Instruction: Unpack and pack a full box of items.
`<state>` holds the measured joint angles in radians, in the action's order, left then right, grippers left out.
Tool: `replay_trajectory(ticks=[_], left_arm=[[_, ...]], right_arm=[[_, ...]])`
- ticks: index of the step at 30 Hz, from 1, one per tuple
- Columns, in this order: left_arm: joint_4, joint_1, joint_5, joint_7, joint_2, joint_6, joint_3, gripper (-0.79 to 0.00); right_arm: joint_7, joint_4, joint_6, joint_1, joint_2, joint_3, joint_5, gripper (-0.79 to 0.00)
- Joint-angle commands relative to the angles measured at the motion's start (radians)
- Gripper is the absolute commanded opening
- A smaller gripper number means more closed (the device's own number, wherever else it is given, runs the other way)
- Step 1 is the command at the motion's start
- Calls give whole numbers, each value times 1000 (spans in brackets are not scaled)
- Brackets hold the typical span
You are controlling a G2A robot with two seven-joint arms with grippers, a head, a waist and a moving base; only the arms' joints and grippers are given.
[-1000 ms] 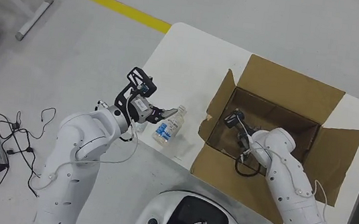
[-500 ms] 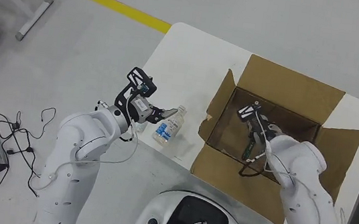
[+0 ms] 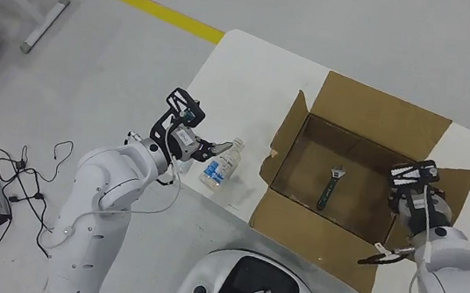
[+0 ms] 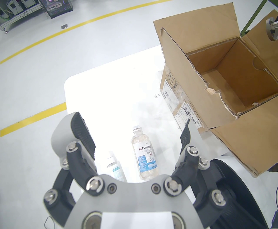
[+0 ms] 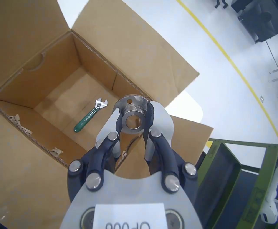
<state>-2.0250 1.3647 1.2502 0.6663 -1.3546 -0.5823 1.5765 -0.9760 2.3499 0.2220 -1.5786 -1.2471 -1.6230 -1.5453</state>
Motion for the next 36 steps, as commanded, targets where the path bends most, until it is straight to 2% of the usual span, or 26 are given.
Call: replay_trajectory(ticks=[1, 13, 16, 20, 31, 36], left_arm=[[0, 0, 0, 0, 0, 0, 0, 0], [0, 0, 0, 0, 0, 0, 0, 0], [0, 0, 0, 0, 0, 0, 0, 0], [0, 0, 0, 0, 0, 0, 0, 0], [0, 0, 0, 0, 0, 0, 0, 0], [0, 0, 0, 0, 0, 0, 0, 0]], right_arm=[[1, 0, -3, -5, 0, -4, 3, -785], [9, -4, -5, -8, 0, -4, 7, -785], [43, 0, -31, -23, -1, -41, 35, -785], [81, 0, -40, -22, 0, -160, 158, -785], [55, 0, 100, -84, 16, -568, 465, -785], [24, 0, 150, -137, 22, -688, 512, -785]])
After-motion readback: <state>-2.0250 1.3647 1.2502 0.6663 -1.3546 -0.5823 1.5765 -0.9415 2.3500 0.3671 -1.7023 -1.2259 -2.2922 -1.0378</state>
